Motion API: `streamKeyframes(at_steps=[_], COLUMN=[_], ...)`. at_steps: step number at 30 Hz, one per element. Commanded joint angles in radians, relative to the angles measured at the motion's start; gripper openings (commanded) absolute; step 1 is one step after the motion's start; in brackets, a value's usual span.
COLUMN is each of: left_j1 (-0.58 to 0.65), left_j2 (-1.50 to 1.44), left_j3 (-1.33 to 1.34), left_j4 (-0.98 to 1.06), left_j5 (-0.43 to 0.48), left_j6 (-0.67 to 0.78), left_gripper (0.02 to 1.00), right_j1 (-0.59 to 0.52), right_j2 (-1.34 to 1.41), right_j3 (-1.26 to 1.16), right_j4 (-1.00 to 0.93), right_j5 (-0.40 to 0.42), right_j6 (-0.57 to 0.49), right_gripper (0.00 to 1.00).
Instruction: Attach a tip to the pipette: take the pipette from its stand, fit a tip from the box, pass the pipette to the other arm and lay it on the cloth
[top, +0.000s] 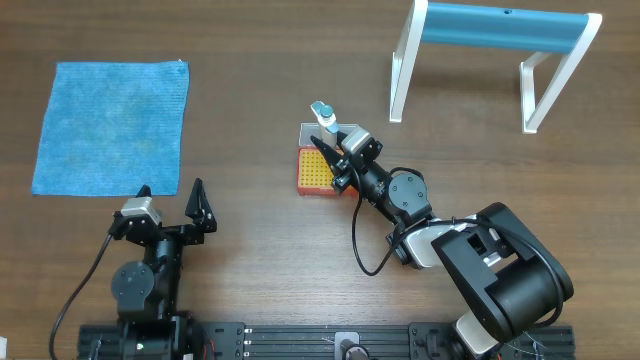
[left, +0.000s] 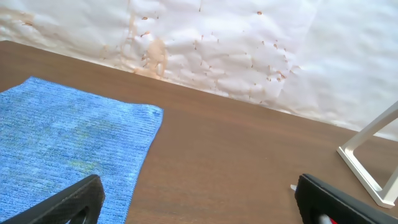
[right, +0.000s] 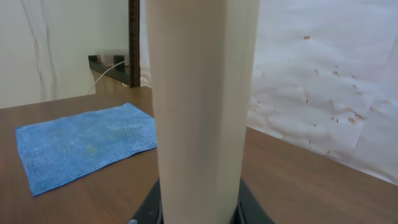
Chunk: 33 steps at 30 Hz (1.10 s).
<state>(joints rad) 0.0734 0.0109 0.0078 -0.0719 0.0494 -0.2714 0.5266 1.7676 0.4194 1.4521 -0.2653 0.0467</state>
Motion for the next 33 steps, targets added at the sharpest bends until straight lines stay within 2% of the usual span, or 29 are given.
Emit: streamKeyframes(at_steps=[1,10,33], left_j1=[0.004,0.004,0.004], left_j2=[-0.007,-0.007,-0.007], left_j3=[-0.002,-0.002,-0.002], left_j4=[-0.005,-0.005,-0.005], left_j5=[0.007,0.007,0.007], left_j6=[-0.008,-0.008,-0.008], left_gripper=[0.991,0.991,0.991], right_j1=[0.009,0.012,0.012], right_j2=[0.01,0.01,0.03], right_j3=[0.022,0.021,0.022], right_j4=[0.004,-0.009,-0.029], right_j5=[-0.018,-0.018,-0.017], right_j6=[0.009,0.061,0.06], right_gripper=[0.082,0.082,0.082])
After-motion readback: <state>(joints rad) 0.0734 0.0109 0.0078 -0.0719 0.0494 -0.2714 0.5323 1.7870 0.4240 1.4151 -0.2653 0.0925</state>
